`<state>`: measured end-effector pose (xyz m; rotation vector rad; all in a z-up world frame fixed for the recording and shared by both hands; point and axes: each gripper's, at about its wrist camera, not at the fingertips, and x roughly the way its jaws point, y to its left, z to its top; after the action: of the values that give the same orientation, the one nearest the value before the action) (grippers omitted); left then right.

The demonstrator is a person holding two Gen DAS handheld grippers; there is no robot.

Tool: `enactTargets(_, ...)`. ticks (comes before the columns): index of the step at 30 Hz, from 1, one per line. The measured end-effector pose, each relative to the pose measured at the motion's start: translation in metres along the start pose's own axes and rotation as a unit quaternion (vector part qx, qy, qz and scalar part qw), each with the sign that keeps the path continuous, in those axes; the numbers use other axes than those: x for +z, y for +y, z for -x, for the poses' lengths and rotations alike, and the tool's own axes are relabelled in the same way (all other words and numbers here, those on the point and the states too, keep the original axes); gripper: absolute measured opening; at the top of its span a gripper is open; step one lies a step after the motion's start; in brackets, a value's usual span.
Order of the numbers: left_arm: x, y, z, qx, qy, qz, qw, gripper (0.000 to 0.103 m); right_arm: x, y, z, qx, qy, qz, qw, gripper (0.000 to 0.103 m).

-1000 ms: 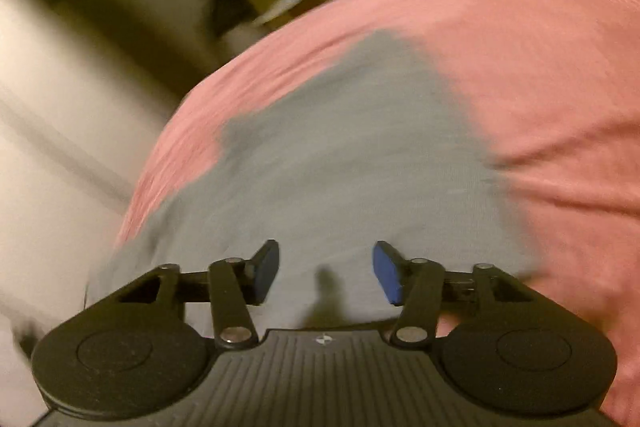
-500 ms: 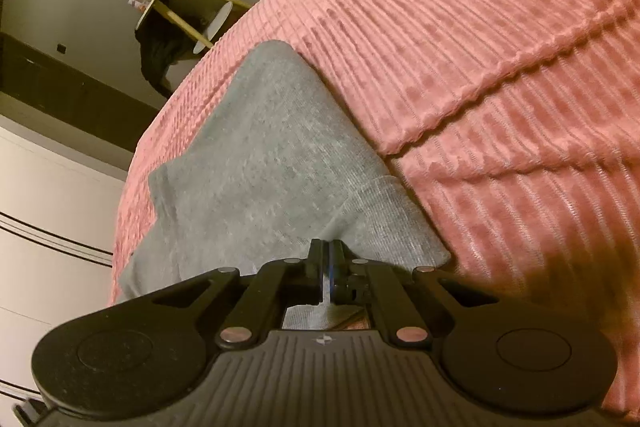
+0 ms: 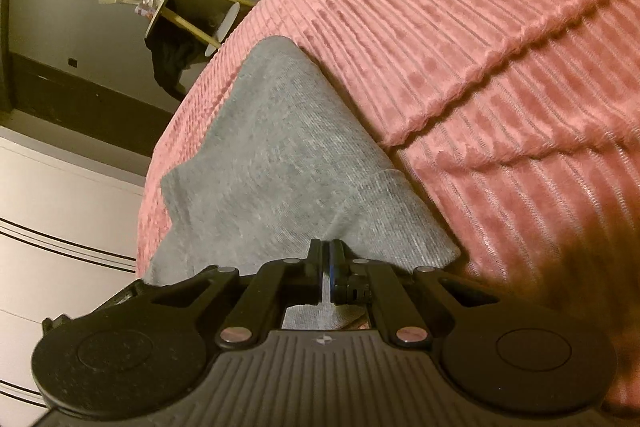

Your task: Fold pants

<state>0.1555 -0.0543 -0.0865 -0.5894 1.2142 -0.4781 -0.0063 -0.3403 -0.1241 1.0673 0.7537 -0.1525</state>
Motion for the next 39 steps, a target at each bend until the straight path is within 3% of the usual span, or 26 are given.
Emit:
enactTargets(4, 0.0, -0.005, -0.006, 0.009, -0.003, -0.008, 0.9999, 0.022, 0.0, -0.001, 0.0, 0.003, 0.001, -0.002, 1.0, 0.003)
enactTargets(14, -0.008, -0.041, 0.001, 0.065, -0.019, -0.117, 0.9908, 0.016, -0.002, -0.003, 0.002, 0.006, -0.001, -0.009, 1.0, 0.003)
enactTargets(23, -0.011, -0.041, 0.006, 0.064, -0.026, -0.129, 0.9892, 0.015, -0.006, 0.001, 0.003, 0.001, -0.006, -0.003, 1.0, 0.004)
enactTargets(28, -0.008, -0.034, 0.008, 0.053, -0.025, -0.122, 0.9908, 0.016, -0.006, 0.003, 0.002, -0.003, -0.007, 0.001, 1.0, 0.004)
enactTargets(32, -0.006, -0.021, 0.0, 0.046, -0.02, -0.094, 0.9943, 0.026, -0.006, 0.003, 0.002, -0.002, -0.007, -0.001, 1.0, 0.004)
enactTargets(36, 0.003, 0.003, -0.002, -0.012, -0.013, -0.021, 0.9996, 0.035, -0.005, 0.001, 0.001, 0.002, -0.006, -0.006, 1.0, 0.004)
enactTargets(39, 0.008, 0.021, -0.005, -0.052, -0.009, 0.039, 0.9979, 0.034, -0.006, 0.002, 0.0, 0.001, -0.005, -0.004, 1.0, 0.004)
